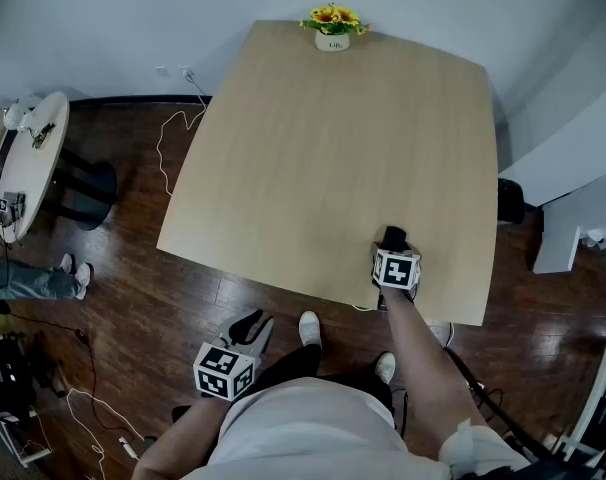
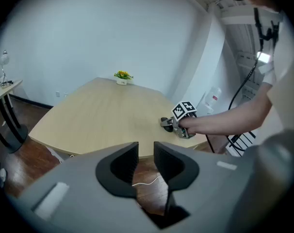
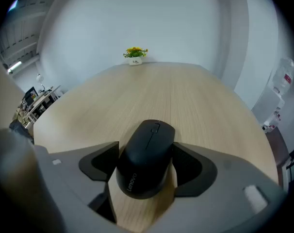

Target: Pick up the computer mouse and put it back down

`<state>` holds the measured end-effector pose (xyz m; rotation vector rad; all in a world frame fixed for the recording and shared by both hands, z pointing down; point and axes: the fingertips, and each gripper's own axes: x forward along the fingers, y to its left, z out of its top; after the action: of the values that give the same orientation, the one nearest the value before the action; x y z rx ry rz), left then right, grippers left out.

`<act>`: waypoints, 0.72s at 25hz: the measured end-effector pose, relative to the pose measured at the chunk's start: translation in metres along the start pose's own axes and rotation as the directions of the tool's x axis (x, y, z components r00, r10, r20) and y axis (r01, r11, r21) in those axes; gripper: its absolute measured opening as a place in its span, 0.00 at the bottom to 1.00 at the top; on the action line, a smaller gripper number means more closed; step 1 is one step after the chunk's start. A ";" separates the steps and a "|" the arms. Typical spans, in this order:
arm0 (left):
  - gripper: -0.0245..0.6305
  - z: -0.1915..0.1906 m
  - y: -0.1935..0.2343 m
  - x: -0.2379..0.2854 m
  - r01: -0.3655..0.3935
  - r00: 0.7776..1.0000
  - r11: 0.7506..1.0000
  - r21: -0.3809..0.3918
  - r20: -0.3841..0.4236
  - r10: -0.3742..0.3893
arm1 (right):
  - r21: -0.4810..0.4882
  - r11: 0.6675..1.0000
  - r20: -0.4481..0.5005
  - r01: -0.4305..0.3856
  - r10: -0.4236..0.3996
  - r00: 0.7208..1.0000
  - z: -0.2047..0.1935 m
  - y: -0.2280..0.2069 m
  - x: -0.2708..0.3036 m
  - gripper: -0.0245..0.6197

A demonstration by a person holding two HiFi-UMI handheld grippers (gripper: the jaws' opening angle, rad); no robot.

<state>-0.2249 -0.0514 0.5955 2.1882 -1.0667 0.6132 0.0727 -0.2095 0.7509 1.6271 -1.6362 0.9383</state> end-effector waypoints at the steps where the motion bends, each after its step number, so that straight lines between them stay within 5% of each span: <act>1: 0.15 0.001 -0.001 0.000 0.002 1.000 1.000 0.001 0.002 -0.002 | -0.005 1.000 -0.004 -0.005 0.005 1.000 0.000 0.000 0.000 0.57; 11: 0.15 0.010 -0.012 0.012 0.039 0.999 0.999 0.018 0.024 -0.040 | -0.048 0.995 0.029 -0.085 0.086 0.996 0.002 0.003 -0.028 0.53; 18: 0.15 0.017 -0.036 0.028 0.091 0.995 0.995 0.043 0.036 -0.092 | -0.075 0.982 0.096 -0.171 0.178 0.979 0.002 -0.002 -0.105 0.53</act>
<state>-0.1775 -0.0601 0.5894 2.2792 -0.9751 0.5591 0.0778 -0.1542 0.6614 1.5284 -1.8851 0.8882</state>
